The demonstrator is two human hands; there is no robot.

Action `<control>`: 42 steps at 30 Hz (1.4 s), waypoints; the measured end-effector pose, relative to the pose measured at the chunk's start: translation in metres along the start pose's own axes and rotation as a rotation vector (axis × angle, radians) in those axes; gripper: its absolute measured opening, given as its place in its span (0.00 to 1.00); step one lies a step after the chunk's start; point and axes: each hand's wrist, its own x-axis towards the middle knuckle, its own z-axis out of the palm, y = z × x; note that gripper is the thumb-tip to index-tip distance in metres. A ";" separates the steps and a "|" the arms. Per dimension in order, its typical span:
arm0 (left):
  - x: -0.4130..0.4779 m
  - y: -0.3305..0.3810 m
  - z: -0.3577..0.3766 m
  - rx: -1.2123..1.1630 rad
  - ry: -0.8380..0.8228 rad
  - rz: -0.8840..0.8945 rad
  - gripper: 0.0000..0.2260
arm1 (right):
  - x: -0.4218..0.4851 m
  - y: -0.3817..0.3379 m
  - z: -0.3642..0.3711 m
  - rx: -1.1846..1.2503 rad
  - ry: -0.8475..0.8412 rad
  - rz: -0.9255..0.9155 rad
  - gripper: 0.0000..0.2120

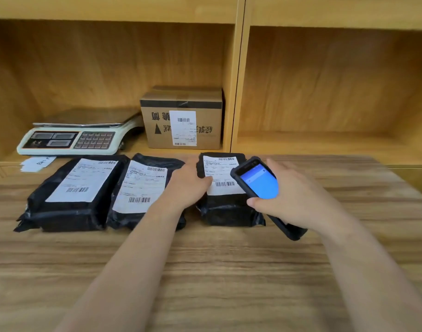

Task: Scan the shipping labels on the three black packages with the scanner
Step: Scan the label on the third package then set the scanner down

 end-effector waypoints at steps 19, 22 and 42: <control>0.021 -0.020 0.014 -0.123 -0.033 -0.041 0.15 | 0.014 0.016 -0.013 0.112 -0.010 -0.068 0.27; 0.020 -0.019 0.016 -0.077 0.028 -0.021 0.15 | 0.016 0.018 -0.013 0.114 0.019 -0.061 0.28; 0.014 0.001 0.000 -0.088 0.556 0.295 0.17 | 0.013 0.014 -0.011 0.069 -0.027 -0.051 0.26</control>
